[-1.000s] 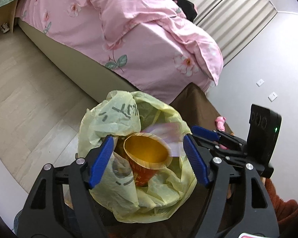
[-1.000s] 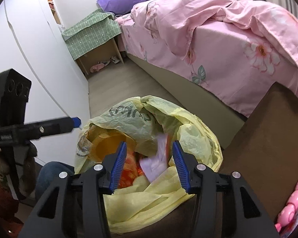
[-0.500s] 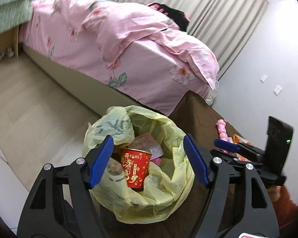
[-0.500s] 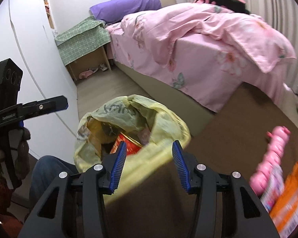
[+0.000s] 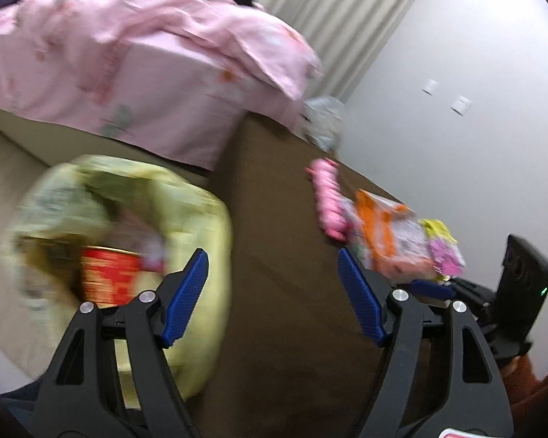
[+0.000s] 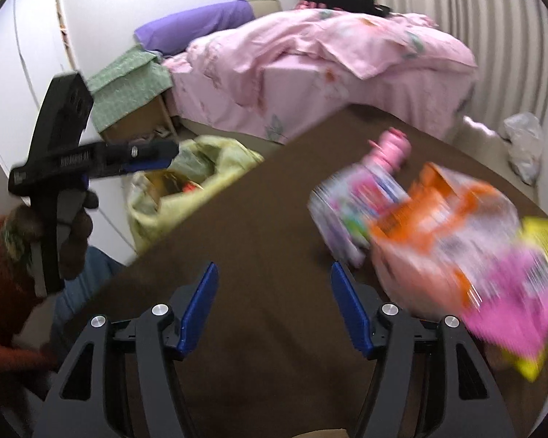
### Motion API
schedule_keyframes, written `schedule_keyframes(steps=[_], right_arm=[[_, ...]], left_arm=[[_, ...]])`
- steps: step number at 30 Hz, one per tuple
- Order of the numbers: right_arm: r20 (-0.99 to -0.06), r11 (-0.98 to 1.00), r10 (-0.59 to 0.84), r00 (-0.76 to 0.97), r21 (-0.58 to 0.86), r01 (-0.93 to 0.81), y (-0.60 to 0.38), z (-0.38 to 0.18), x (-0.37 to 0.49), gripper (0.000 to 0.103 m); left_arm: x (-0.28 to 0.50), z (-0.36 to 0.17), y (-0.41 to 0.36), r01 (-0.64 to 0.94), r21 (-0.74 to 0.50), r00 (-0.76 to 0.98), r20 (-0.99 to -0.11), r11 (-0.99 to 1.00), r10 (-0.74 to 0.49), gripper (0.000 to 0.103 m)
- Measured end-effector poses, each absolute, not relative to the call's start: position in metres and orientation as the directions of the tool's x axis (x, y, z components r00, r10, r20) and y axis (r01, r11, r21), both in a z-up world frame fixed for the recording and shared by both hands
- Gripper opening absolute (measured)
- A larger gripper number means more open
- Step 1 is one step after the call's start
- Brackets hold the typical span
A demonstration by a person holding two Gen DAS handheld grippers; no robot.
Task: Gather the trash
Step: 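Return to the table and grasp the white-pink snack packet with the left gripper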
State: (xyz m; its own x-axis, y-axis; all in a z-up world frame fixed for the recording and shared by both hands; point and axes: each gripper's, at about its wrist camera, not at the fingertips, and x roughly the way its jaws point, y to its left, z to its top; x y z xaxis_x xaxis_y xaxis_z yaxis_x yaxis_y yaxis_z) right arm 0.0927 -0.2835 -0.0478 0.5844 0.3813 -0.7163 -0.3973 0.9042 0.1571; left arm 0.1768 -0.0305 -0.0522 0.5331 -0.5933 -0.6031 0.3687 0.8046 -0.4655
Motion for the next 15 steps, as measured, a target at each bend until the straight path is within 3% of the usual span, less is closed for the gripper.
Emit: schedule_keyframes(steps=[9,12,15], right_arm=[[-0.771,0.967,0.248,0.586,0.165,-0.192,-0.358,-0.085,0.05,0.061],[-0.769,0.971,0.24,0.592,0.185,-0.154,-0.373,-0.091,0.044,0.061],[-0.764,0.974,0.225,0.605,0.186,-0.127,-0.382,-0.094,0.04,0.061]], left_arm=[[0.191,-0.07,-0.138,0.484,-0.424,0.393,-0.676,0.765,-0.623,0.075],[0.202,-0.073,-0.168,0.491,-0.39,0.398,-0.695,0.779,-0.599,0.063],[0.216,-0.081,-0.178,0.465,-0.438,0.351,-0.707,0.77,-0.614,0.052]])
